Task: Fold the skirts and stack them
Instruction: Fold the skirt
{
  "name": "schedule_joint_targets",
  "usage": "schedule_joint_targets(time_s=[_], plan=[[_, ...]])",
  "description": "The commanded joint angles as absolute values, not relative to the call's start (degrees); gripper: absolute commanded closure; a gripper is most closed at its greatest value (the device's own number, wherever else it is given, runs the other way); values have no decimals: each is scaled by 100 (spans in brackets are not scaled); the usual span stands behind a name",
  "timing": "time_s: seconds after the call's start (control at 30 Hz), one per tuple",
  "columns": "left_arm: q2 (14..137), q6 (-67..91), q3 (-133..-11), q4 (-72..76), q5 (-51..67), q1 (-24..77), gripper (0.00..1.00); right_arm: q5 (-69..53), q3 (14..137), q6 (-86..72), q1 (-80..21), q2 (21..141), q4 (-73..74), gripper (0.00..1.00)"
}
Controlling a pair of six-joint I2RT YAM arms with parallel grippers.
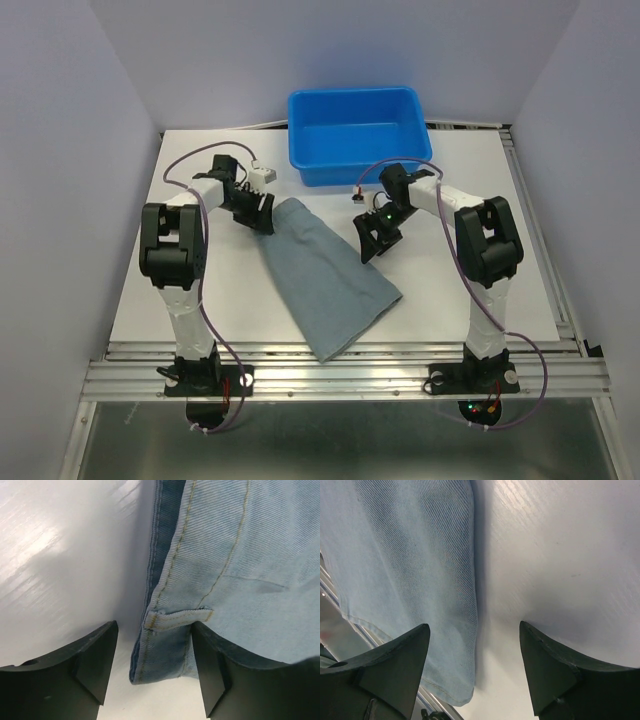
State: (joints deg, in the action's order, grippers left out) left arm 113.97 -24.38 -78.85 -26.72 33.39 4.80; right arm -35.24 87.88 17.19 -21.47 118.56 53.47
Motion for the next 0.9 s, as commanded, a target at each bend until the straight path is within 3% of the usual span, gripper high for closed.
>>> schedule_joint_targets(time_s=[0.0,0.3,0.57,0.87], plan=[[11803,-2479,-7875,-2997,3709,519,38,-3524,8622,1767,-2162,11865,5239,23],[11725,-2101,-8077,-2988,3893,457,100,-3454,8736,1758,-2162,12006,5177,23],[10733,-2083,-8385,-2883,3271,466,100,-3489,9088,1652,-1917,11751,5308,24],[9660,-2355,-7867,-2436,1778,1370,100,-5140,9291,1521,-1758,11514,5853,31]])
